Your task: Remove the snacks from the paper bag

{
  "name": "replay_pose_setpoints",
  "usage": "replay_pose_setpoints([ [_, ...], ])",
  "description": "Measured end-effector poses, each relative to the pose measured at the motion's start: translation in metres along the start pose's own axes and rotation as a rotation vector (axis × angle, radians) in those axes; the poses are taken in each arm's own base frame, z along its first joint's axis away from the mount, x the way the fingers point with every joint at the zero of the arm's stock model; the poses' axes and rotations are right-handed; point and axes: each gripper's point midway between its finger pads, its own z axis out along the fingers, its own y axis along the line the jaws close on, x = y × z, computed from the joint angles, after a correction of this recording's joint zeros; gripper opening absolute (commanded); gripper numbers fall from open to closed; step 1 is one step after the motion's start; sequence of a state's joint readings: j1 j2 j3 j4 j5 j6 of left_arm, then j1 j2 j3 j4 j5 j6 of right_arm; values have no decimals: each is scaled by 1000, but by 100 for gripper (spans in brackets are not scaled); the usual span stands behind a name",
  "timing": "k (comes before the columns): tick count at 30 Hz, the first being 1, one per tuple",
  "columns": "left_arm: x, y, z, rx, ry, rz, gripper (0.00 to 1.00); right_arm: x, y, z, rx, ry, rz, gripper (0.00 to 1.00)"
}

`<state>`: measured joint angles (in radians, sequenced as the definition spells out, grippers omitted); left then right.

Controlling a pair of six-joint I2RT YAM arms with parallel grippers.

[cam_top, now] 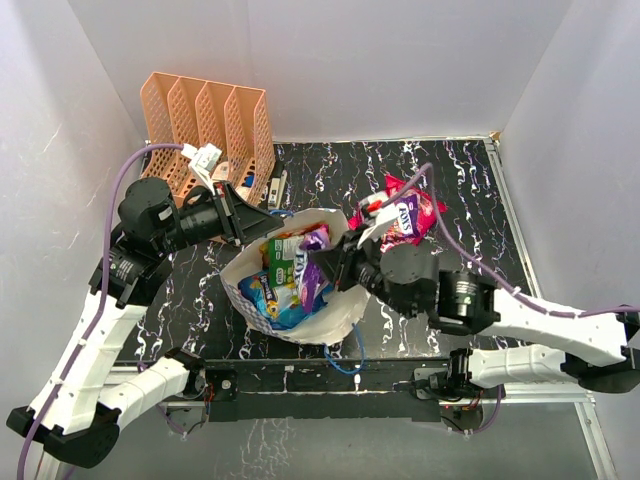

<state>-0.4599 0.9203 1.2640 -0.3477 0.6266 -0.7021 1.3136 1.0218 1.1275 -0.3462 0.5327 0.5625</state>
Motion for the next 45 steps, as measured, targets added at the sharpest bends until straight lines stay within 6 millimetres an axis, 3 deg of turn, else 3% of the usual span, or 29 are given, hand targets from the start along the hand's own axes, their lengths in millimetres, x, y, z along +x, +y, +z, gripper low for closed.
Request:
replay_pose_setpoints([
  [7, -1, 9, 1, -42, -4, 6, 0, -97, 30, -27, -35, -134, 0, 7],
  [11, -4, 11, 1, -62, -19, 12, 0, -135, 19, -39, 51, -229, -47, 7],
  [14, -4, 15, 1, -82, -24, 7, 0, -155, -7, -42, 217, -295, -132, 7],
  [19, -4, 19, -1, -107, -29, 4, 0, -167, -53, -31, 526, -335, -309, 7],
  [21, -4, 19, -2, -114, -30, 5, 0, -169, -79, -20, 623, -329, -342, 7],
  [23, -5, 20, -2, -120, -33, 4, 0, -171, -120, -11, 734, -308, -355, 7],
  [26, -6, 20, -3, -123, -35, 4, 0, -168, -181, 2, 865, -246, -349, 7],
  [29, -6, 19, -4, -126, -37, 3, 0, -153, -233, 11, 948, -156, -331, 7],
  [34, -6, 19, -5, -130, -34, 0, 0, -102, -302, 25, 1010, 45, -275, 7],
  [38, -6, 19, -5, -130, -33, -2, 0, -67, -339, 29, 1039, 184, -236, 7],
  [45, -8, 16, -5, -127, -37, 1, 0, -28, -366, 44, 1066, 329, -237, 7],
])
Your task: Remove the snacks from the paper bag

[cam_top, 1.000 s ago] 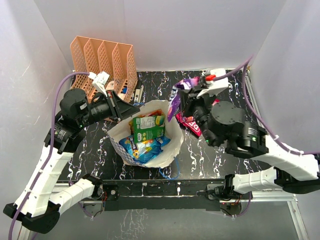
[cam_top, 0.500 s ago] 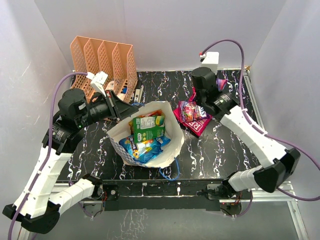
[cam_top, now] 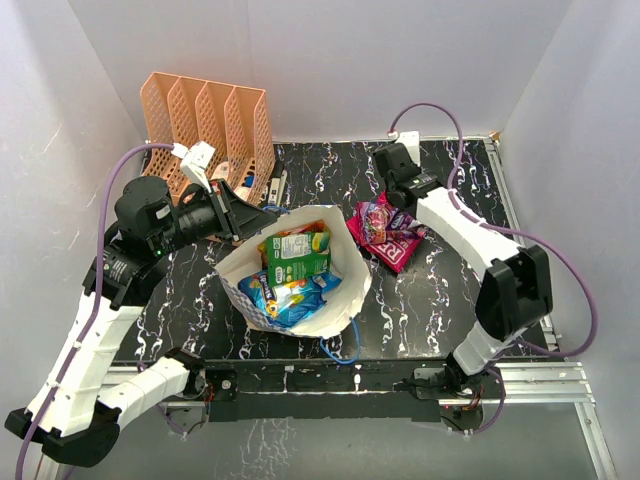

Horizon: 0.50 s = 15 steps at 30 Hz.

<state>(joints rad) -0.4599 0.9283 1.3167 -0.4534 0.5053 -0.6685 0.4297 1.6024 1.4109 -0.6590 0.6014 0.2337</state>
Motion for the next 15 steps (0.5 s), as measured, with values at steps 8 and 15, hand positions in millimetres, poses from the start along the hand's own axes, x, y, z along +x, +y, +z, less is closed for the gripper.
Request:
replay_pose_setpoints([
  [8, 0, 0, 0, 2, 3, -3, 0, 20, 29, 51, 19, 98, -114, 7],
  [15, -3, -5, -3, 2, 1, 0, 0, 33, 67, 79, -103, 145, -153, 9],
])
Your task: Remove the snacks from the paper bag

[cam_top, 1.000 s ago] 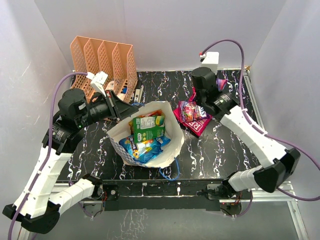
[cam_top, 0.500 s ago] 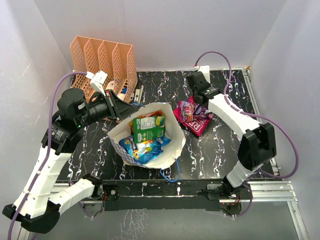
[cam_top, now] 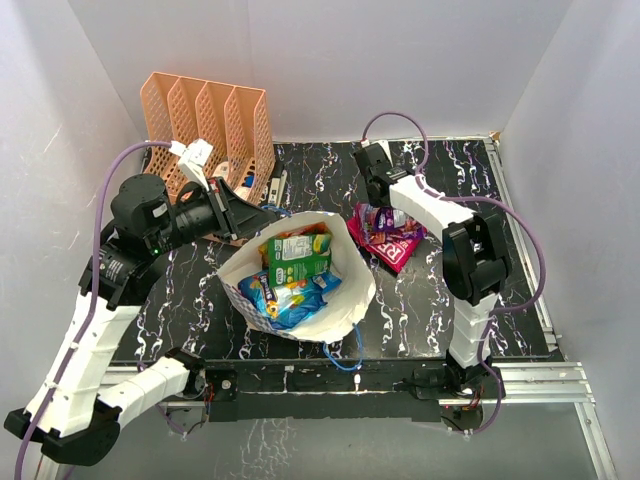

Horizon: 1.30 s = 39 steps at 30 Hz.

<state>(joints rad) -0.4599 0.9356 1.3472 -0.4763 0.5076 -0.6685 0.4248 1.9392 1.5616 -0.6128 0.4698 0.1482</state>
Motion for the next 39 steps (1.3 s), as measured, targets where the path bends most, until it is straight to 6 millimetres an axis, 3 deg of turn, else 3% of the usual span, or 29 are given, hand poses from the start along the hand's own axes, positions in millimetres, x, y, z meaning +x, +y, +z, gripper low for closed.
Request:
replay_pose_setpoints([
  [5, -1, -2, -2, -1, -1, 4, 0, 1, 10, 8, -39, 3, -6, 17],
  [10, 0, -2, -3, -4, 1, 1, 0, 3, 17, 15, -68, -3, 6, 42],
  [15, 2, -2, -2, 2, 8, -7, 0, 4, 23, 14, -108, 2, 8, 57],
  [18, 5, -2, -1, 19, 16, -7, 0, 3, 22, 3, -126, 7, 17, 70],
  [21, 9, -6, 2, 60, 30, -16, 0, -3, 20, -23, -180, -13, 43, 83],
  [23, 11, -6, 5, 80, 37, -27, 0, -8, 15, -51, -232, -56, 72, 91],
  [28, 13, -8, 6, 101, 39, -43, 0, -20, -7, -121, -315, -201, 136, 94],
  [31, 12, -10, 5, 108, 31, -38, 0, -23, -6, -151, -406, -275, 182, 96],
  [36, 12, -13, 1, 116, 25, -31, 0, 33, 20, -188, -664, -233, 181, 96],
  [39, 13, -14, 1, 123, 31, -28, 0, 53, 23, -208, -743, -202, 164, 96],
])
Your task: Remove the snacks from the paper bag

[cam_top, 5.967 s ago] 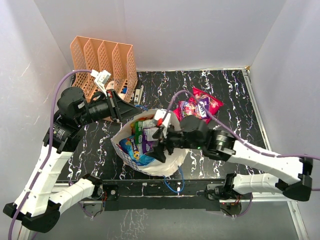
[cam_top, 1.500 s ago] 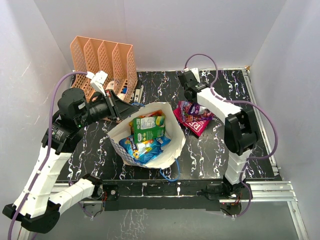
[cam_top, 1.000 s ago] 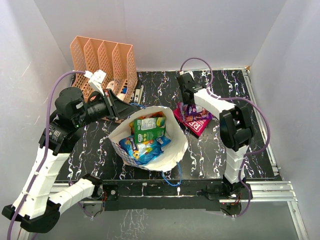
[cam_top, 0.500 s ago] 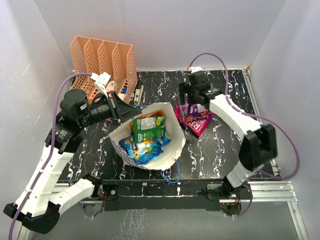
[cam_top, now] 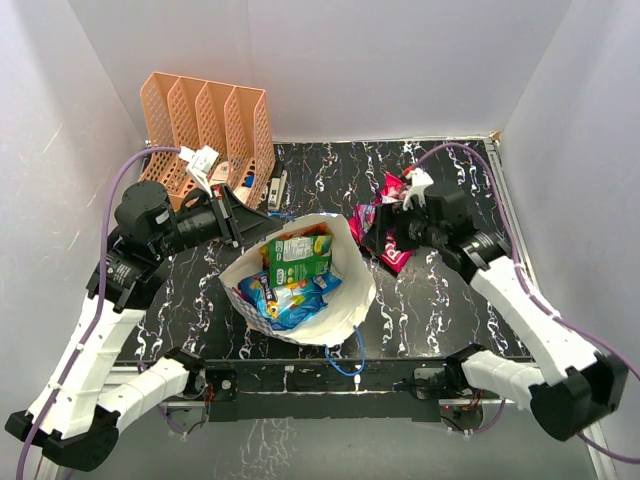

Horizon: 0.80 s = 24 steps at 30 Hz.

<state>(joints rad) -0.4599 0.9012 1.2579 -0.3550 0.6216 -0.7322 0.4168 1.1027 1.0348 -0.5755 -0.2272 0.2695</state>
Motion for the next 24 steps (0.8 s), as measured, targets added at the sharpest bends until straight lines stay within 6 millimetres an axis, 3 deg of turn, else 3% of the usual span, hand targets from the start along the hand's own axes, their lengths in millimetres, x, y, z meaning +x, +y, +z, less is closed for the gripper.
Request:
replay_pose_setpoints([
  [7, 9, 0, 1, 33, 31, 7, 0, 8, 49, -64, -195, -56, -91, 97],
  [13, 15, 1, 2, 59, 35, 1, 0, 1, 99, -89, -316, -42, -281, 98],
  [17, 13, -1, 2, 67, 28, -4, 0, 1, 153, -107, -516, -83, -461, 97],
  [20, 12, -2, 2, 68, 25, -7, 0, 11, 180, -106, -646, -104, -555, 96],
  [24, 9, -5, 1, 71, 15, -7, 0, 57, 200, -70, -740, -119, -704, 97],
])
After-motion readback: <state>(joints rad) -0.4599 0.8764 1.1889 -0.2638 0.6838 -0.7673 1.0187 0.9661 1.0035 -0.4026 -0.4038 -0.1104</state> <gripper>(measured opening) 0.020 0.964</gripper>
